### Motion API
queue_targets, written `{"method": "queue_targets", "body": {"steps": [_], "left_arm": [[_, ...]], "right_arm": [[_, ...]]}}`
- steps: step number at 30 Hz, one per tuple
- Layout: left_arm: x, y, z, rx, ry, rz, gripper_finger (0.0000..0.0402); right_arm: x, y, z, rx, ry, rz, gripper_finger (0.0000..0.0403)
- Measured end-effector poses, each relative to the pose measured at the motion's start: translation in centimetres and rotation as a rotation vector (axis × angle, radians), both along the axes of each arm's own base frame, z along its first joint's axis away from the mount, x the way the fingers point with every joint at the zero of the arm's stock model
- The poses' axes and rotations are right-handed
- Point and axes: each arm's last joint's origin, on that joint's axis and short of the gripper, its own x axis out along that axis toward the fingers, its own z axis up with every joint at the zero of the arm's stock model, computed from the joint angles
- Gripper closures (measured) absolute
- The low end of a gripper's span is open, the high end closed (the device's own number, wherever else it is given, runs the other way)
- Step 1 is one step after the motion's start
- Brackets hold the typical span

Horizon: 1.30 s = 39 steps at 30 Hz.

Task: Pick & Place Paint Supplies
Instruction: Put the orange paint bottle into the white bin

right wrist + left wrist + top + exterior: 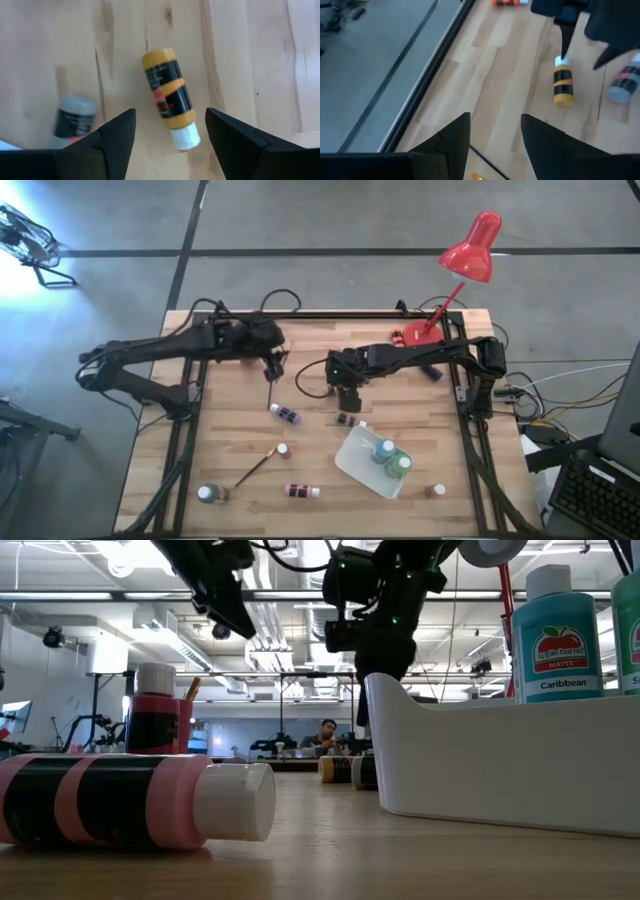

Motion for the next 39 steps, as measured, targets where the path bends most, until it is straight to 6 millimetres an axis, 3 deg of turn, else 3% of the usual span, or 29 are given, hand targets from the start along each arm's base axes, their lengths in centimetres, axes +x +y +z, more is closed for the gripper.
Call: {"method": "queue_targets", "body": {"steps": [5,14,24,28,31,36,39], "left_arm": [[-1.0,-0.1,1.2,0.011,-0.047,0.006,0.0221],[-1.3,-0.2,1.2,0.008,-0.039,0.006,0.0221],[-1.3,-0.2,1.8,0.013,-0.058,0.007,0.0221],[-1.3,-0.2,1.8,0.013,-0.059,0.007,0.0221],[-1.3,-0.2,1.8,0.011,-0.060,0.006,0.0221],[-1.3,-0.2,1.8,0.004,-0.063,0.007,0.0221],[-1.3,-0.2,1.9,-0.012,-0.068,-0.010,0.0221]], "right_arm": [[0.3,0.1,0.8,0.031,-0.033,0.092,0.0154],[0.6,-0.7,-1.0,0.016,0.015,0.154,0.0161],[1.6,-2.0,-6.3,0.035,0.152,0.161,0.0162],[1.9,-2.1,-7.2,0.044,0.162,0.146,0.0166],[1.9,-2.1,-7.2,0.047,0.163,0.144,0.0197],[1.9,-2.1,-5.8,0.017,0.125,0.161,0.0282],[1.4,-2.2,-3.4,-0.031,0.082,0.162,0.0285]]}}
